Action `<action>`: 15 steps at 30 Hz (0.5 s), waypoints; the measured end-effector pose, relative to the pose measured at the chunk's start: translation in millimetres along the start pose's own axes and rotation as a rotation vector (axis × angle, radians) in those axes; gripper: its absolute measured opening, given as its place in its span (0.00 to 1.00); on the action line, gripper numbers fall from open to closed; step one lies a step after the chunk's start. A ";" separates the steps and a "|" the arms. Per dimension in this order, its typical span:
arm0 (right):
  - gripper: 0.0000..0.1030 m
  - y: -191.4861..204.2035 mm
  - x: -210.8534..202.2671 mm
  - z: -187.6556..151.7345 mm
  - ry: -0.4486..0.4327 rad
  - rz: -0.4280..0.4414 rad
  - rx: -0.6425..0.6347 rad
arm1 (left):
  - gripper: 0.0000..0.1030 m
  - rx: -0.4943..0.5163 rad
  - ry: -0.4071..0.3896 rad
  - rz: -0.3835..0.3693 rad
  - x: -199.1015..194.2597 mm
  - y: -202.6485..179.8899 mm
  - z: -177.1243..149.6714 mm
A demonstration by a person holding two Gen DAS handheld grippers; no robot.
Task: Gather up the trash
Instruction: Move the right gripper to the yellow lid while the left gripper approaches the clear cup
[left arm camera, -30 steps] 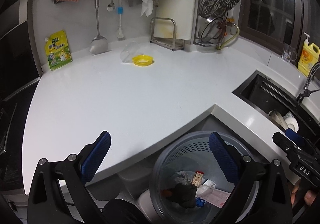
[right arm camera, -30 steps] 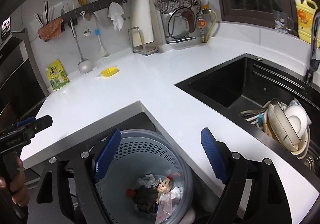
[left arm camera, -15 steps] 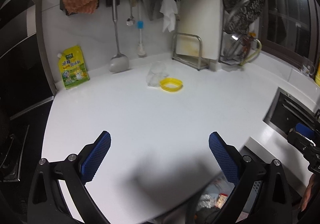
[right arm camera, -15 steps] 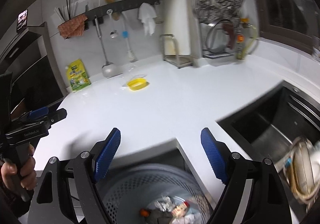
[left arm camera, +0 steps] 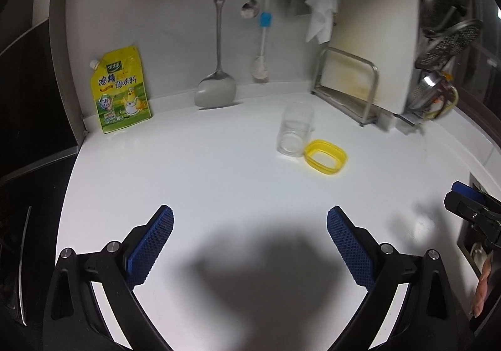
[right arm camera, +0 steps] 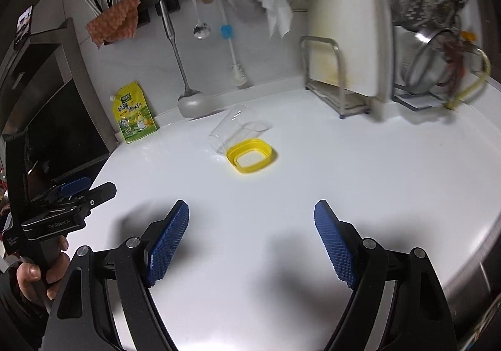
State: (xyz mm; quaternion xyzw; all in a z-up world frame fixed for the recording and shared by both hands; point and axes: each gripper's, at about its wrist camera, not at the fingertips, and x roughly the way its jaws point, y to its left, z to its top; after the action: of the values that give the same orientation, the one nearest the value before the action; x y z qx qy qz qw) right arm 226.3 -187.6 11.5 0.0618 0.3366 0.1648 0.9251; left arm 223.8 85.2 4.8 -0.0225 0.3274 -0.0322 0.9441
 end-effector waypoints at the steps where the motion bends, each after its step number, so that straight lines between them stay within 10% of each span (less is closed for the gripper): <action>1: 0.76 1.7 11.9 6.4 0.010 -0.001 -0.014 | 0.94 -0.010 0.009 0.002 10.1 3.5 4.4; 15: 0.76 7.9 143.0 54.9 0.220 -0.030 -0.149 | 0.94 -0.009 0.053 0.064 64.3 19.3 16.5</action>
State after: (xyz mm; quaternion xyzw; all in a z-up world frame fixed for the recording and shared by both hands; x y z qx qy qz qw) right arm 362.4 -130.9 -30.7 -0.0303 0.4237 0.1813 0.8869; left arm 285.3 99.9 -23.2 -0.0155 0.3531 -0.0009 0.9354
